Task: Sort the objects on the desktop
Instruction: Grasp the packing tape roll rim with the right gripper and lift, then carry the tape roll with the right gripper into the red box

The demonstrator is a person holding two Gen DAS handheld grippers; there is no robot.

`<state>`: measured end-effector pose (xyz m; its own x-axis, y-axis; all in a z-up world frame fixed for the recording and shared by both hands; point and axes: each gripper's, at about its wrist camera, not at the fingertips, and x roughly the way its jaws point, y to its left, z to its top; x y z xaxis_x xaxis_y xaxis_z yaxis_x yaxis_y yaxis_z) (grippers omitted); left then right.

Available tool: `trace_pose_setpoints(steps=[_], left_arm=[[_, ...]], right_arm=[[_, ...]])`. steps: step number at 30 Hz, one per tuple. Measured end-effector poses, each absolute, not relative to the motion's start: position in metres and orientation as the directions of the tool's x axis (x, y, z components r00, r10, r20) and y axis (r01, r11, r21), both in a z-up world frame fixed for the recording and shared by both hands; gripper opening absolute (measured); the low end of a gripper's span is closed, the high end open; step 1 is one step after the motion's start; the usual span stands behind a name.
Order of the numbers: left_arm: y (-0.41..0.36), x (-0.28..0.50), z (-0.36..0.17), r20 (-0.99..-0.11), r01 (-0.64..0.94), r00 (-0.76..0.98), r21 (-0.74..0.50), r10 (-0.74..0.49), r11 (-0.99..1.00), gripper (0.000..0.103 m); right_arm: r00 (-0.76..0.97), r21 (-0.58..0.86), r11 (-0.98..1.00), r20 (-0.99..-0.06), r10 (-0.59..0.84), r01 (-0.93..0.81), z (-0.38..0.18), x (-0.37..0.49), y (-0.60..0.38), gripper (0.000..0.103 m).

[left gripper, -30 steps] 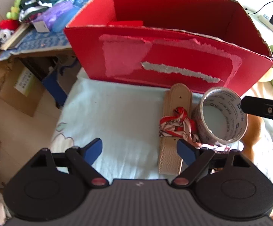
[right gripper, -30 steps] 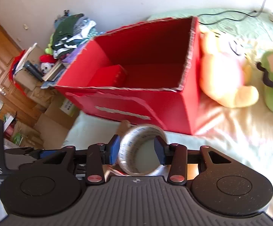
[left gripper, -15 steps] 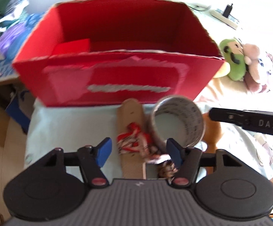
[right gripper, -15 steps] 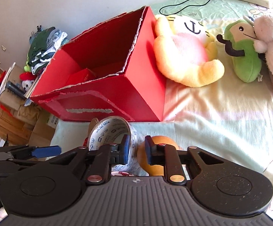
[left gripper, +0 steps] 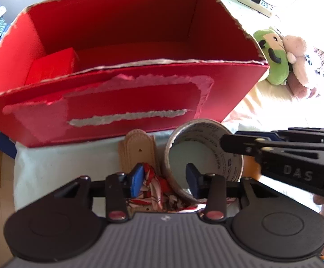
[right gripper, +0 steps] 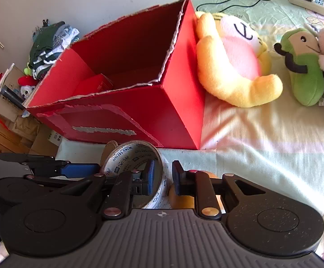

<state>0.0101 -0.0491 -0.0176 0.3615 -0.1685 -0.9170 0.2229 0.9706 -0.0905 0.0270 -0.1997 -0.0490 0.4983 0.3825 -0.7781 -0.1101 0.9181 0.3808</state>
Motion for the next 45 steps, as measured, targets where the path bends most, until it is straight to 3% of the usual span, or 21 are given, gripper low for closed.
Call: trace_pose_setpoints(steps=[4, 6, 14, 27, 36, 45], left_arm=[[-0.060, 0.009, -0.020, -0.919, 0.252, 0.374, -0.033, -0.129, 0.967, 0.032], [-0.063, 0.012, -0.021, -0.919, 0.257, 0.378, -0.009, -0.110, 0.966, 0.023], [-0.060, 0.010, -0.011, -0.918, 0.262, 0.361, -0.068, -0.163, 0.963, 0.006], [-0.080, -0.008, 0.036, -0.871, 0.307, 0.437, -0.090, -0.225, 0.947, 0.007], [-0.104, -0.013, 0.090, -0.809, 0.333, 0.533, -0.069, -0.248, 0.940, 0.006], [-0.099, 0.016, 0.126, -0.754, 0.294, 0.632, 0.018, -0.179, 0.956, 0.005]], right_arm=[[0.485, 0.357, 0.927, -0.794, 0.368, -0.118, -0.052, 0.032, -0.194, 0.018], [0.482, 0.343, 0.931, -0.799, 0.359, -0.125, -0.051, 0.034, -0.193, 0.015], [0.497, 0.338, 0.926, -0.782, 0.376, -0.168, -0.036, 0.026, -0.198, 0.013], [0.565, 0.369, 0.908, -0.714, 0.414, -0.200, -0.001, 0.006, -0.232, 0.013], [0.654, 0.385, 0.893, -0.618, 0.436, -0.231, 0.046, -0.004, -0.258, 0.014], [0.701, 0.380, 0.874, -0.533, 0.474, -0.303, 0.077, 0.033, -0.250, 0.014]])
